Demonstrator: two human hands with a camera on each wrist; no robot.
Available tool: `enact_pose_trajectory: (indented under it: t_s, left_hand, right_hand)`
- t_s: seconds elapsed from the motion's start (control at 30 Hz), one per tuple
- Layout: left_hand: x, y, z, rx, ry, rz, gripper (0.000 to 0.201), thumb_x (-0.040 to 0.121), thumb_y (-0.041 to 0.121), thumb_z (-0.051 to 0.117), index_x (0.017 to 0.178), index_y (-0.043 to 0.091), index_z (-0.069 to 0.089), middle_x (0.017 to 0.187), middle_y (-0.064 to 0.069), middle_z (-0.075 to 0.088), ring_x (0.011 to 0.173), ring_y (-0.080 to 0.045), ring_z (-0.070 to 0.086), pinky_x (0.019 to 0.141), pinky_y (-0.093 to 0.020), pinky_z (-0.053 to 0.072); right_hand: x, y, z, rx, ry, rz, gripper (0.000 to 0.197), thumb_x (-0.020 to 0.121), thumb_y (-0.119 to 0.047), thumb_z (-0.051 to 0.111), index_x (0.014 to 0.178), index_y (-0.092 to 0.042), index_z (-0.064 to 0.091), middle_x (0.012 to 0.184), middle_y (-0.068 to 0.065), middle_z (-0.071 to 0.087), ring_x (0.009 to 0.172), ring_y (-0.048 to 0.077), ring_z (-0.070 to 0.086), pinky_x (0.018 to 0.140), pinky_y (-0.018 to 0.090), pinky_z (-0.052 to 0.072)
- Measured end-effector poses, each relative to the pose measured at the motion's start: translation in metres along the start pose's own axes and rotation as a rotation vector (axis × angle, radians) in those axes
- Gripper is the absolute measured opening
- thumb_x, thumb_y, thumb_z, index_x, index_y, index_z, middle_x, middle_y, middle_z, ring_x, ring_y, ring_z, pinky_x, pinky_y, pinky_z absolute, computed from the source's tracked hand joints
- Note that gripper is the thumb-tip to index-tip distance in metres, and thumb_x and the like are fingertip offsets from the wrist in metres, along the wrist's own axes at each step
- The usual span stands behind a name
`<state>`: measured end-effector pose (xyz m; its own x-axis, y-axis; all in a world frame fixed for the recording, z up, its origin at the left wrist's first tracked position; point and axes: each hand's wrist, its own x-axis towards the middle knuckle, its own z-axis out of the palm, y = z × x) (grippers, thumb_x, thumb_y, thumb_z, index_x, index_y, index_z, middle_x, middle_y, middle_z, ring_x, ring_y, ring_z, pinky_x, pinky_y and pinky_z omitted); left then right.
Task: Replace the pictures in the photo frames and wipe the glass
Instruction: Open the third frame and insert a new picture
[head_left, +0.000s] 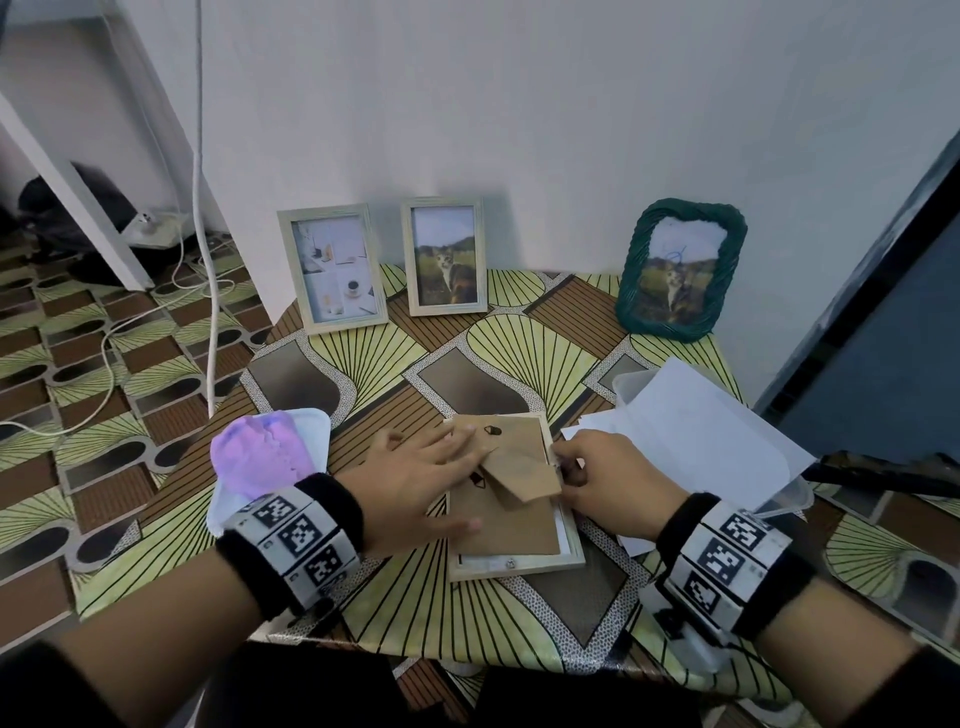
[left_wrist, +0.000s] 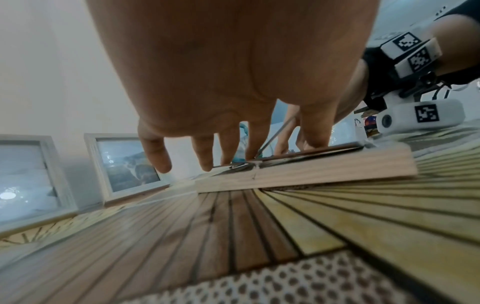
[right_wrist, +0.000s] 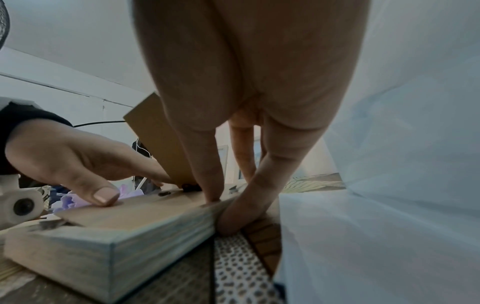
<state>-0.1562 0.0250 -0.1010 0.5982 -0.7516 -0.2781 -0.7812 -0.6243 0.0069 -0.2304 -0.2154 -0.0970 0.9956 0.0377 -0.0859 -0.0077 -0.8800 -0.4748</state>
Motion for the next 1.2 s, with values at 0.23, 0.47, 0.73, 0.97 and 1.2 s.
enact_pose_trajectory:
  t_s: [0.23,0.47,0.73,0.97,1.2]
  left_hand:
    - [0.010,0.024,-0.012,0.143,0.183,0.039,0.064,0.088,0.074,0.027,0.140,0.037,0.030,0.144,0.006,0.041,0.142,-0.017,0.029,0.111,-0.061,0.009]
    - [0.017,0.031,-0.013,0.100,0.134,0.044,0.052,0.101,0.050,0.029,0.149,0.029,0.026,0.148,0.005,0.042,0.136,-0.018,0.039,0.112,-0.048,0.019]
    - [0.021,0.015,-0.014,0.079,0.073,0.057,0.075,0.088,0.070,0.044,0.151,0.037,0.022,0.151,0.012,0.035,0.135,-0.013,0.037,0.107,-0.051,0.021]
    - [0.006,0.010,-0.015,-0.120,0.124,-0.004,0.057,0.090,0.060,0.052,0.142,0.038,0.041,0.147,0.017,0.041,0.130,-0.008,0.043,0.105,-0.043,0.031]
    - [-0.025,-0.004,-0.003,-0.288,0.305,-0.037,0.049,0.093,0.043,0.054,0.141,0.030,0.049,0.137,0.013,0.053,0.125,-0.008,0.050,0.101,-0.044,0.044]
  right_hand:
    - [0.000,-0.002,-0.002,0.015,-0.016,0.007,0.011,0.085,-0.018,0.065,0.081,-0.007,0.065,0.081,0.003,0.061,0.071,0.015,0.052,0.069,0.032,0.045]
    - [0.002,-0.003,-0.001,-0.004,-0.004,0.021,0.022,0.091,-0.020,0.059,0.080,-0.001,0.062,0.081,0.012,0.062,0.073,0.022,0.052,0.069,0.035,0.044]
    - [0.000,-0.006,-0.005,-0.019,-0.037,0.029,0.018,0.090,-0.016,0.057,0.083,0.000,0.062,0.078,0.012,0.061,0.069,0.021,0.049,0.068,0.034,0.045]
    - [-0.007,-0.007,-0.001,-0.019,0.073,0.011,0.016,0.088,-0.019,0.062,0.072,-0.015,0.059,0.068,-0.004,0.055,0.065,0.014,0.049,0.056,0.018,0.034]
    - [-0.010,-0.010,-0.006,0.251,0.241,-0.007,0.018,0.089,-0.036,0.068,0.101,-0.023,0.071,0.093,-0.009,0.066,0.084,0.007,0.062,0.078,0.023,0.051]
